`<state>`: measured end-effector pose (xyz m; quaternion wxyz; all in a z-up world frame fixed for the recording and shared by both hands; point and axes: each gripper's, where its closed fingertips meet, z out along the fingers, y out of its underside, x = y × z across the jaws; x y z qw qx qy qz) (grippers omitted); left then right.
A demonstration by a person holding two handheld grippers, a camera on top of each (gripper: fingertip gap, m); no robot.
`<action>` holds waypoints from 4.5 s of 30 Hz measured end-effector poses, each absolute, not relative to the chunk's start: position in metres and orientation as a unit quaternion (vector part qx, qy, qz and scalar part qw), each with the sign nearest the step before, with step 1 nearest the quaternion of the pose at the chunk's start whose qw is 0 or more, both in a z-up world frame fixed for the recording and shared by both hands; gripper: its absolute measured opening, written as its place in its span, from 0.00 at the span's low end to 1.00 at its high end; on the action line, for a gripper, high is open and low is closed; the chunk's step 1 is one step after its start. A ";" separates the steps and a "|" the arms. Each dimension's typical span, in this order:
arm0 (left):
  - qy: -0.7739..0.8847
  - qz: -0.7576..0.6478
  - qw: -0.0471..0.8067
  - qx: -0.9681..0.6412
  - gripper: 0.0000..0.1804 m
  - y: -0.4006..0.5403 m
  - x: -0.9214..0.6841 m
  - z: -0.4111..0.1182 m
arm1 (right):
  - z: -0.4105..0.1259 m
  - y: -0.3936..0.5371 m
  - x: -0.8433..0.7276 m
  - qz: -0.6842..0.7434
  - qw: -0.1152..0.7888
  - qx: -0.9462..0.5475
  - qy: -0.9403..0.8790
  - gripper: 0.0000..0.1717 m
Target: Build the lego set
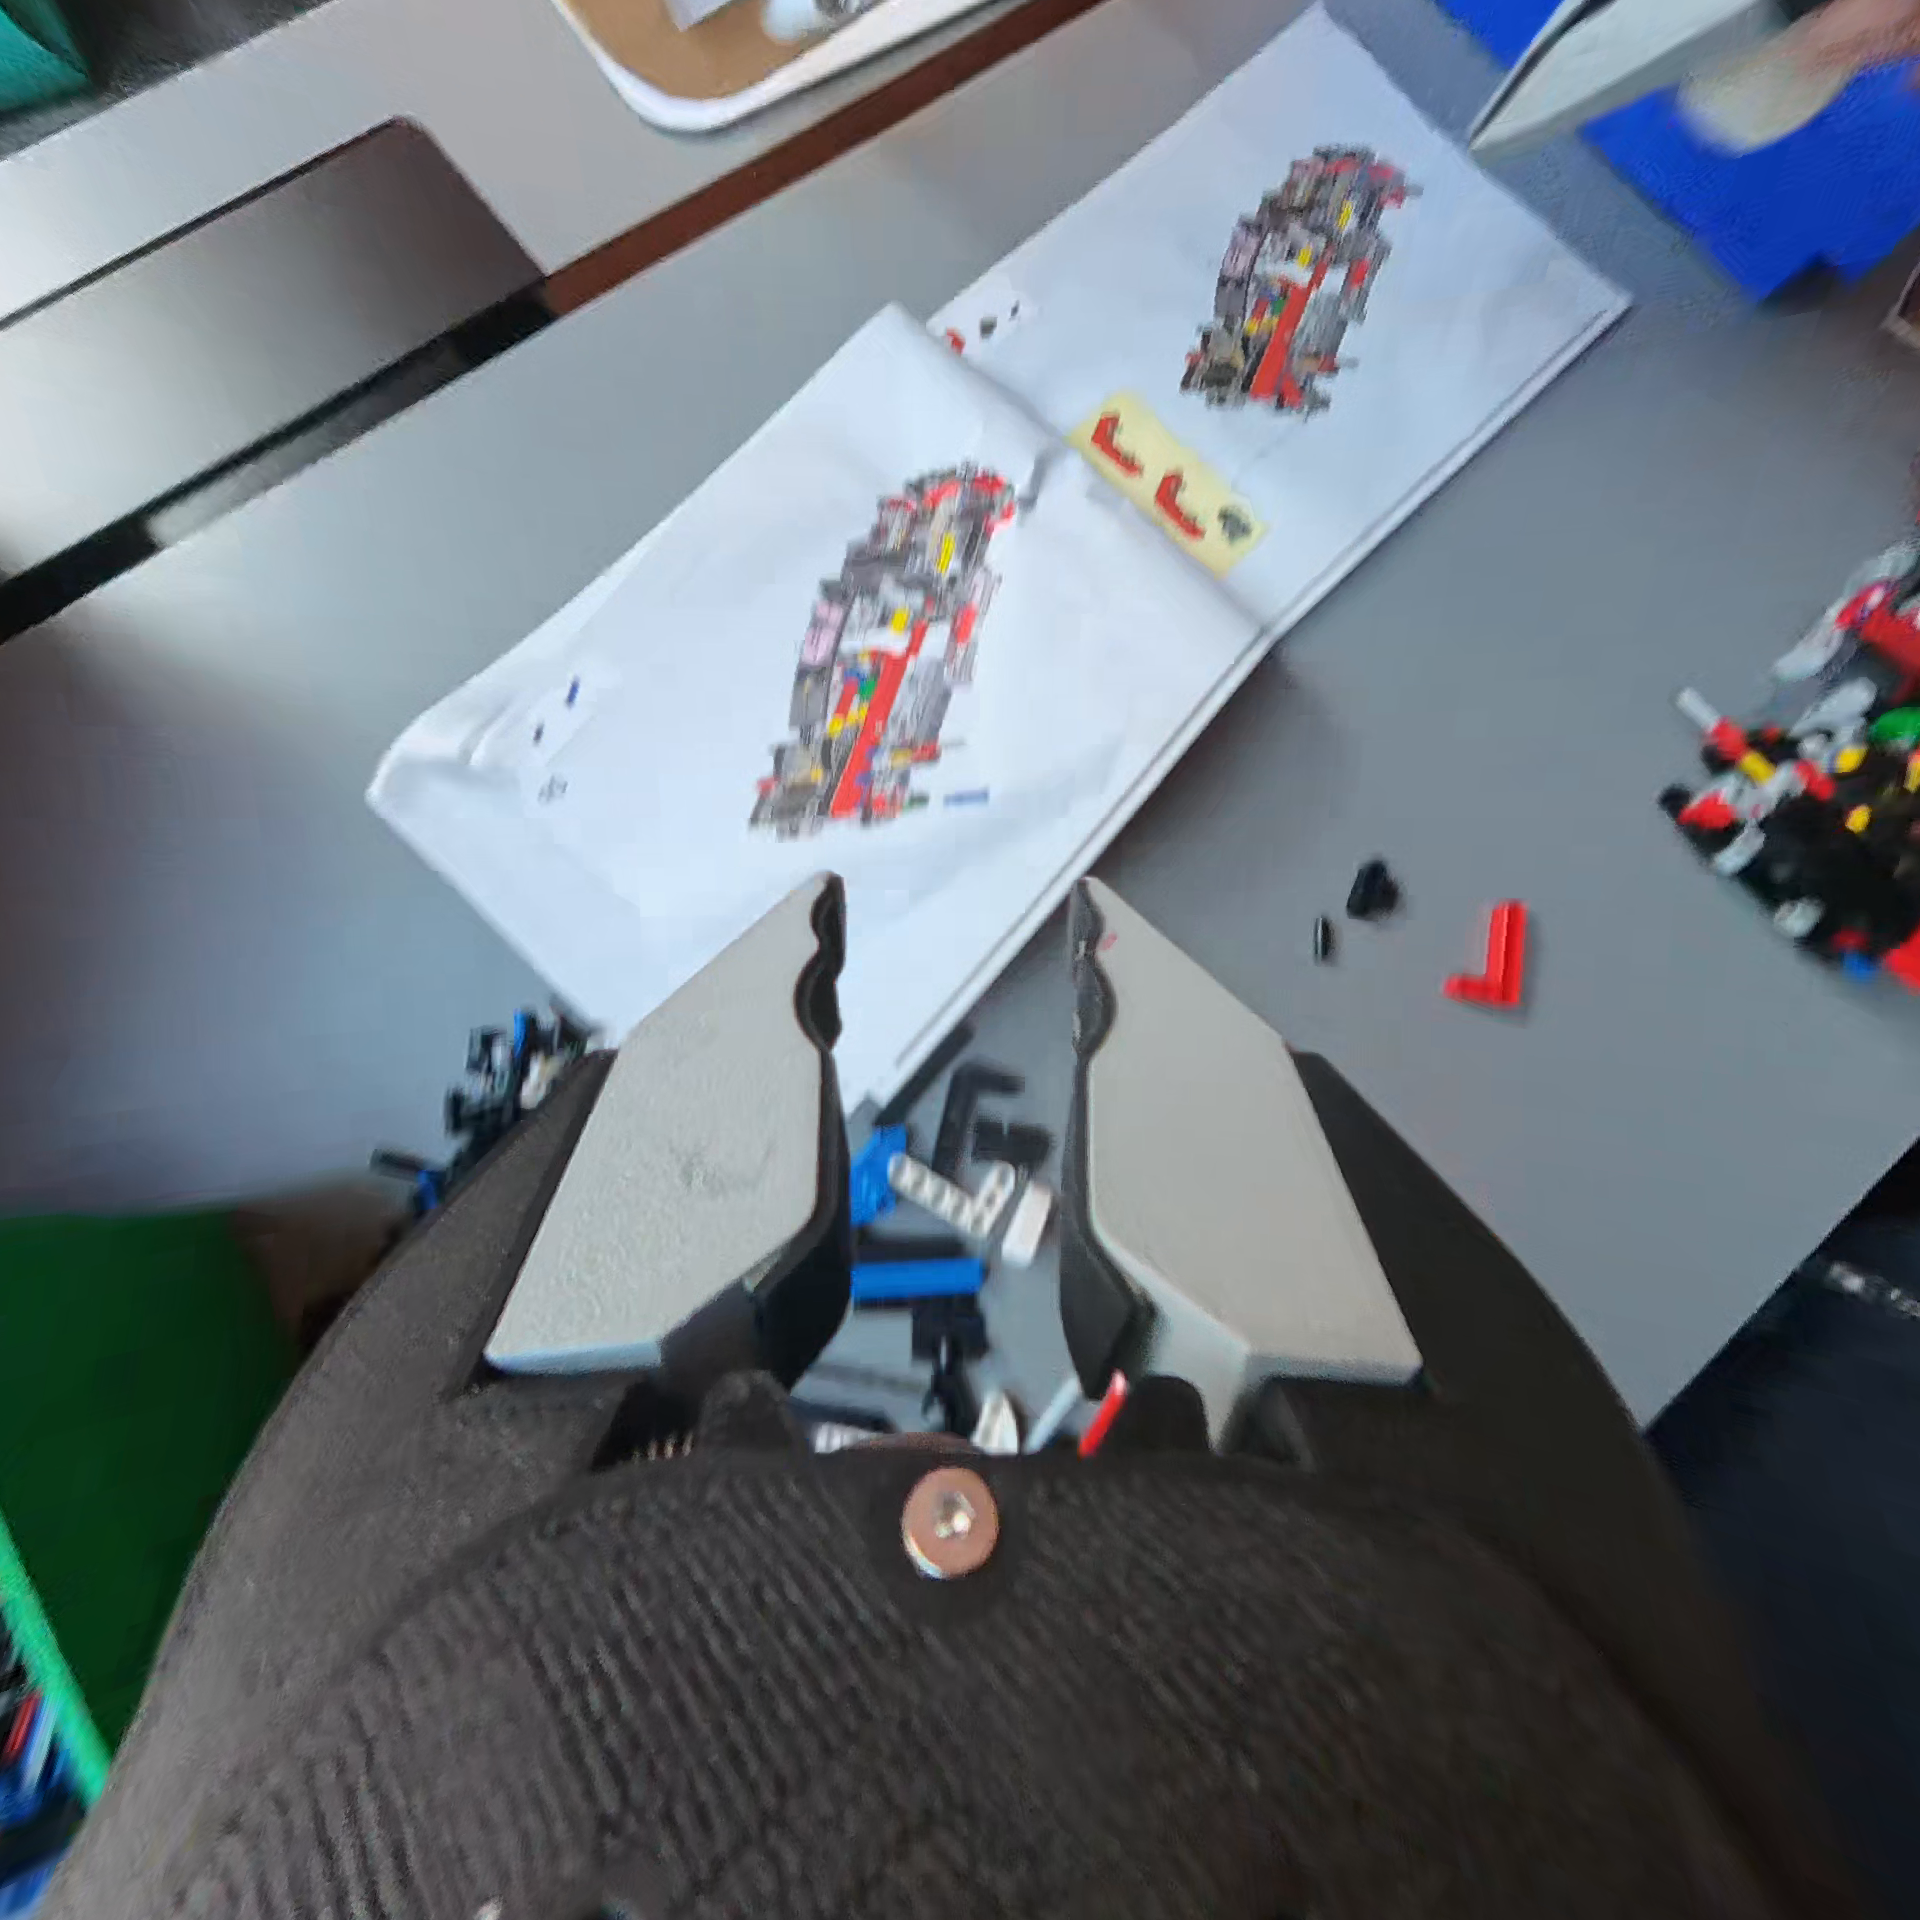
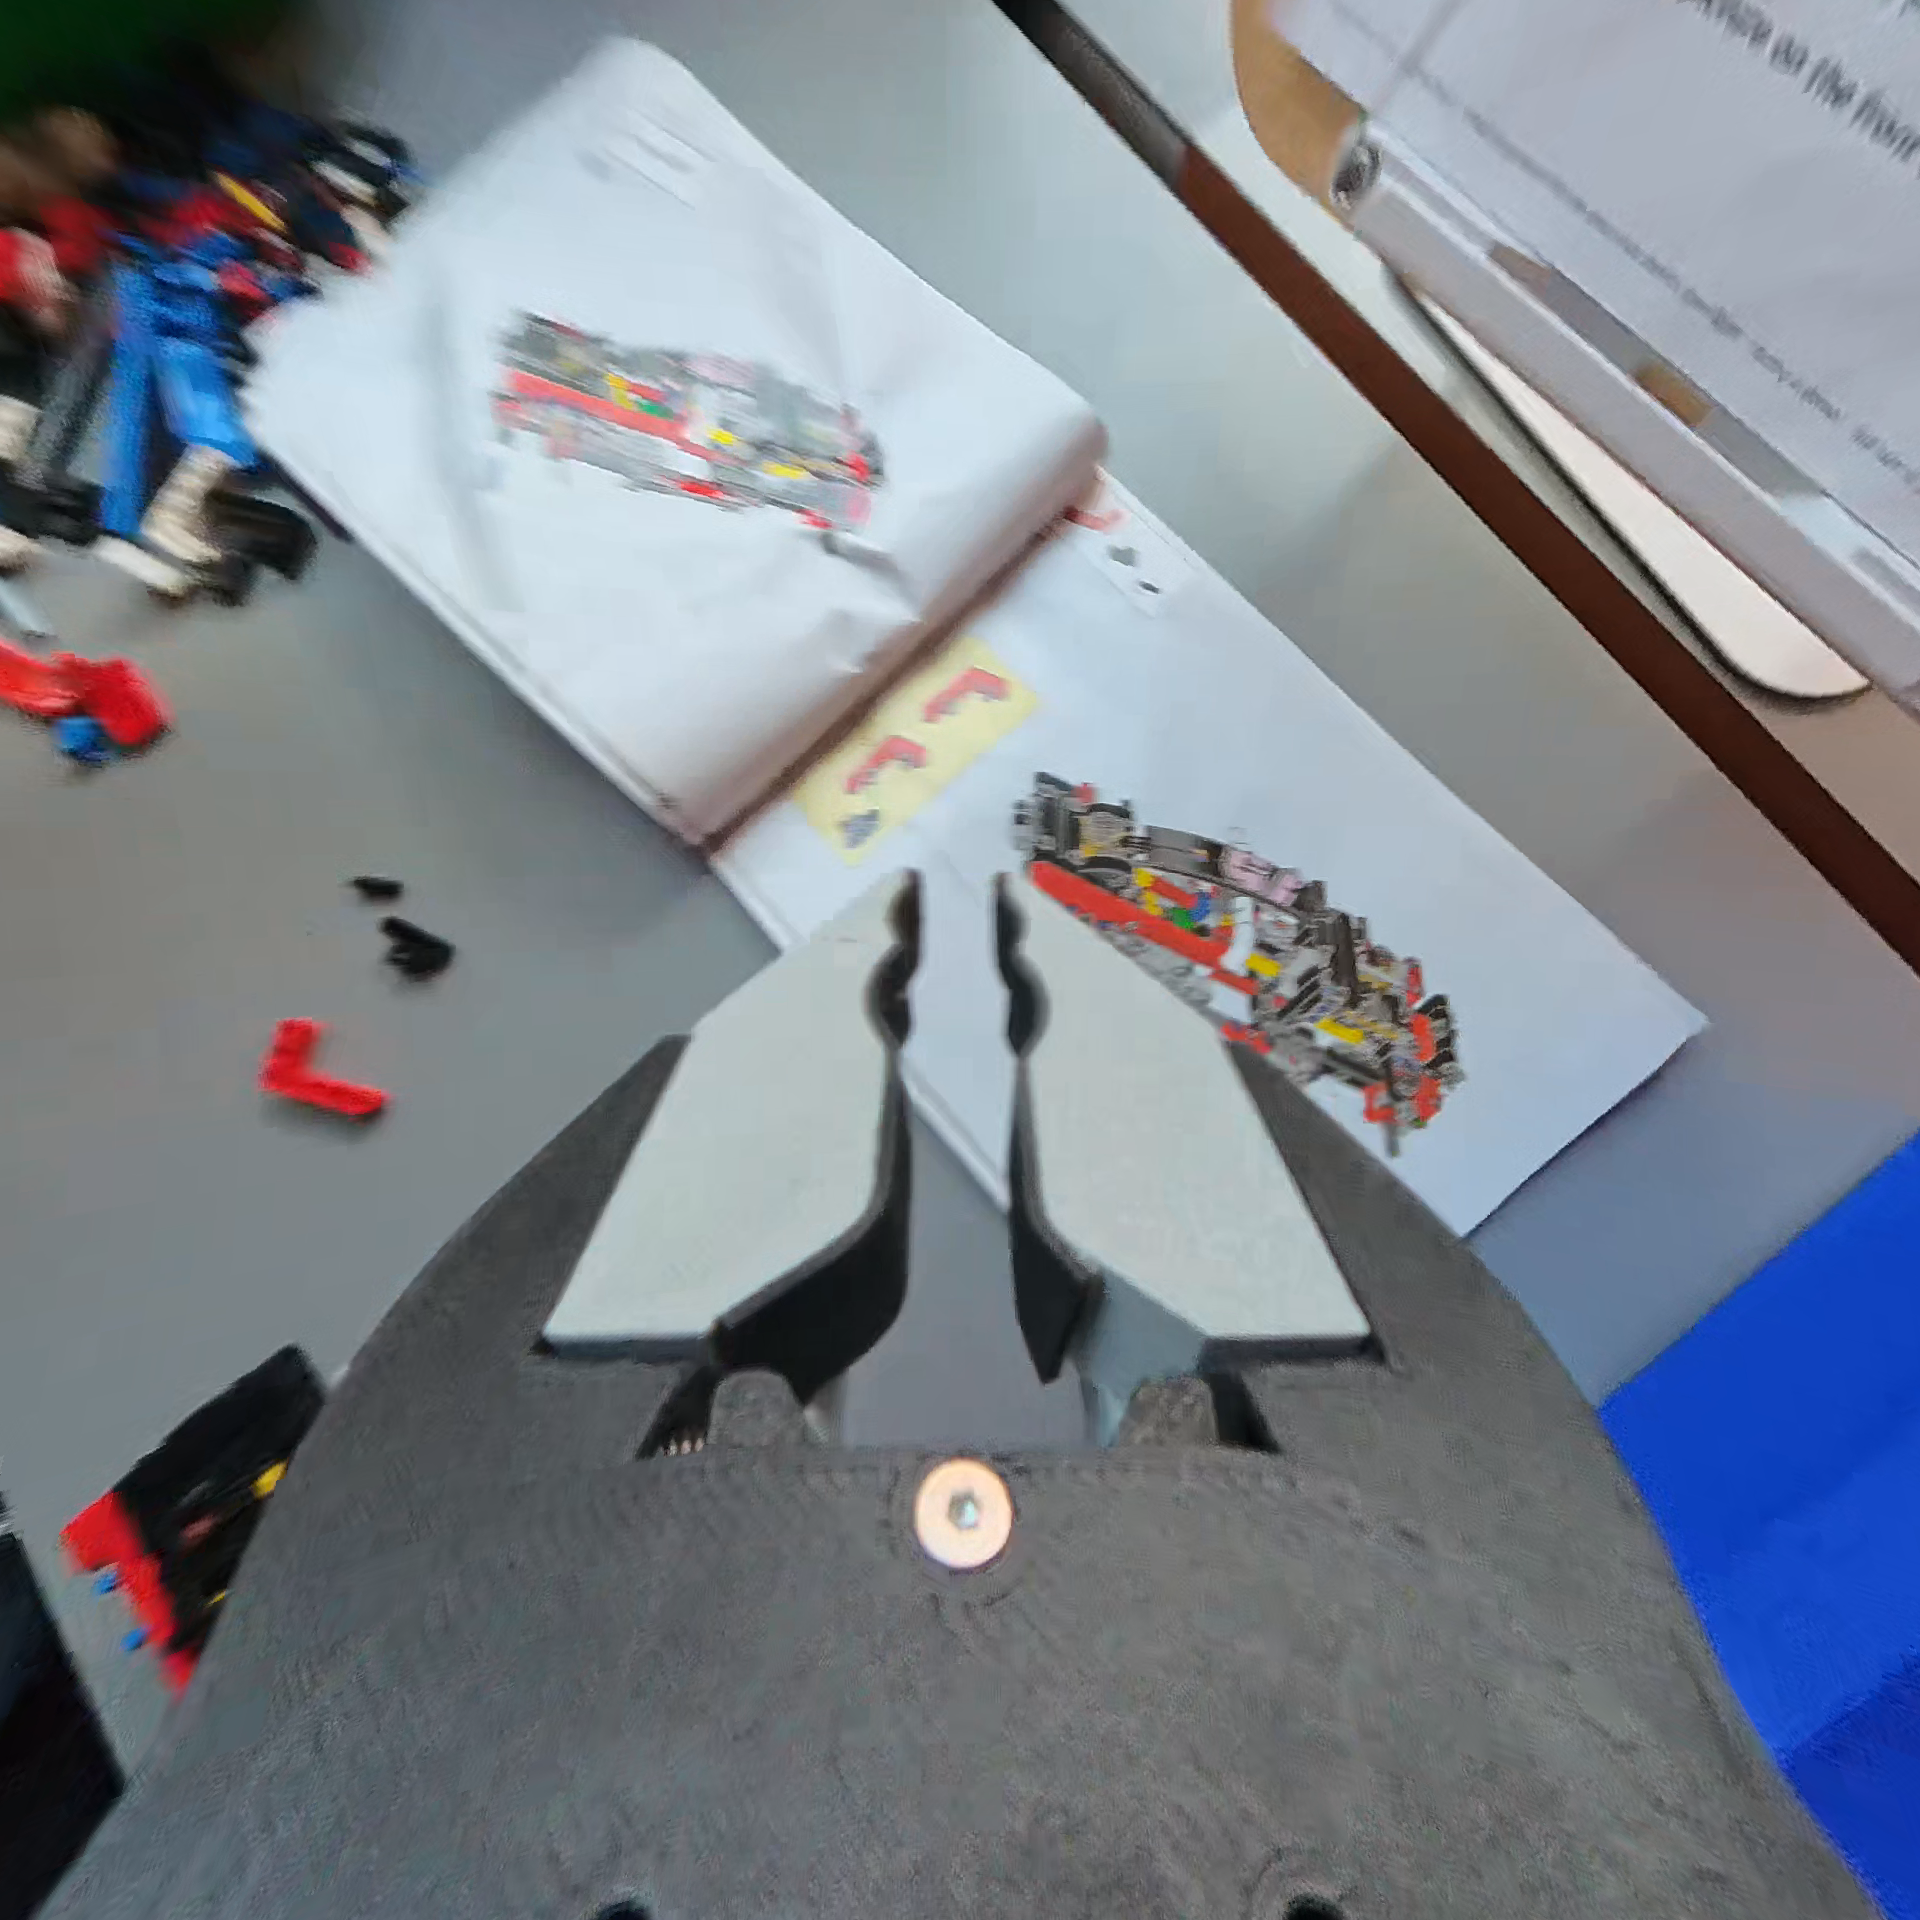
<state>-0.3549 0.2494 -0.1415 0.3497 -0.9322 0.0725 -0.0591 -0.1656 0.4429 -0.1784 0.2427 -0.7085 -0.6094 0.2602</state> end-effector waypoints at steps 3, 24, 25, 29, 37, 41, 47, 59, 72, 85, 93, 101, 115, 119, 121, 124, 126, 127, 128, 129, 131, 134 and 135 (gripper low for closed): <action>0.052 -0.030 0.352 -0.934 0.23 0.198 -0.366 -0.150 | -0.152 0.389 -0.135 0.311 0.261 -0.676 -0.615 0.09; -0.089 -0.039 0.419 -0.903 0.23 0.100 -0.413 -0.178 | -0.111 0.264 -0.006 0.452 0.354 -0.652 -0.495 0.08; -0.095 -0.034 0.423 -0.900 0.23 0.097 -0.417 -0.178 | -0.114 0.265 -0.004 0.447 0.354 -0.656 -0.495 0.07; -0.122 -0.023 0.450 -0.884 0.23 0.093 -0.433 -0.176 | -0.121 0.271 0.003 0.442 0.366 -0.657 -0.489 0.07; -0.115 -0.003 0.453 -0.884 0.22 0.098 -0.439 -0.179 | -0.135 0.282 -0.002 0.454 0.383 -0.651 -0.473 0.07; -0.118 0.004 0.448 -0.886 0.21 0.097 -0.443 -0.184 | -0.137 0.285 -0.005 0.457 0.396 -0.642 -0.471 0.07; -0.142 0.007 0.464 -0.874 0.21 0.095 -0.453 -0.181 | -0.139 0.294 -0.005 0.459 0.415 -0.637 -0.459 0.07; -0.100 0.054 0.399 -0.910 0.09 0.133 -0.475 -0.180 | -0.136 0.305 0.003 0.437 0.431 -0.643 -0.458 0.06; -0.004 0.047 0.173 -0.984 0.04 0.164 -0.486 -0.229 | -0.145 0.313 0.005 0.438 0.426 -0.651 -0.451 0.06; -0.049 0.047 0.110 -0.992 0.06 0.167 -0.497 -0.267 | -0.146 0.314 0.015 0.443 0.432 -0.650 -0.440 0.05; -0.057 0.040 0.095 -0.993 0.03 0.165 -0.501 -0.276 | -0.141 0.314 0.026 0.440 0.443 -0.649 -0.435 0.05; -0.045 0.055 0.108 -0.992 0.03 0.164 -0.499 -0.261 | -0.141 0.314 0.032 0.441 0.445 -0.649 -0.431 0.05; 0.201 -0.123 0.232 -0.944 0.02 0.225 -0.224 -0.229 | -0.137 0.299 0.031 0.460 0.442 -0.639 -0.431 0.04; 0.233 -0.147 0.210 -0.938 0.02 0.230 -0.186 -0.255 | -0.134 0.290 0.035 0.449 0.448 -0.635 -0.442 0.04; 0.239 -0.140 0.197 -0.941 0.02 0.228 -0.183 -0.266 | -0.134 0.288 0.039 0.444 0.450 -0.636 -0.443 0.04; 0.240 -0.118 0.191 -0.945 0.02 0.229 -0.186 -0.277 | -0.136 0.290 0.047 0.438 0.455 -0.642 -0.435 0.04; 0.239 -0.118 0.193 -0.944 0.03 0.229 -0.185 -0.281 | -0.141 0.293 0.053 0.430 0.457 -0.648 -0.431 0.04; 0.237 -0.122 0.202 -0.943 0.05 0.230 -0.184 -0.280 | -0.145 0.295 0.056 0.420 0.459 -0.653 -0.431 0.04; 0.234 -0.125 0.205 -0.942 0.06 0.230 -0.184 -0.280 | -0.149 0.298 0.060 0.408 0.462 -0.659 -0.431 0.04; 0.231 -0.126 0.207 -0.942 0.07 0.229 -0.185 -0.280 | -0.153 0.300 0.064 0.398 0.462 -0.664 -0.432 0.04; 0.223 -0.127 0.211 -0.943 0.10 0.228 -0.188 -0.278 | -0.158 0.300 0.072 0.385 0.460 -0.669 -0.438 0.04; 0.212 -0.135 0.231 -0.940 0.12 0.223 -0.189 -0.266 | -0.162 0.294 0.087 0.368 0.452 -0.670 -0.459 0.05; 0.206 -0.137 0.243 -0.938 0.12 0.221 -0.191 -0.261 | -0.165 0.289 0.091 0.363 0.445 -0.671 -0.470 0.04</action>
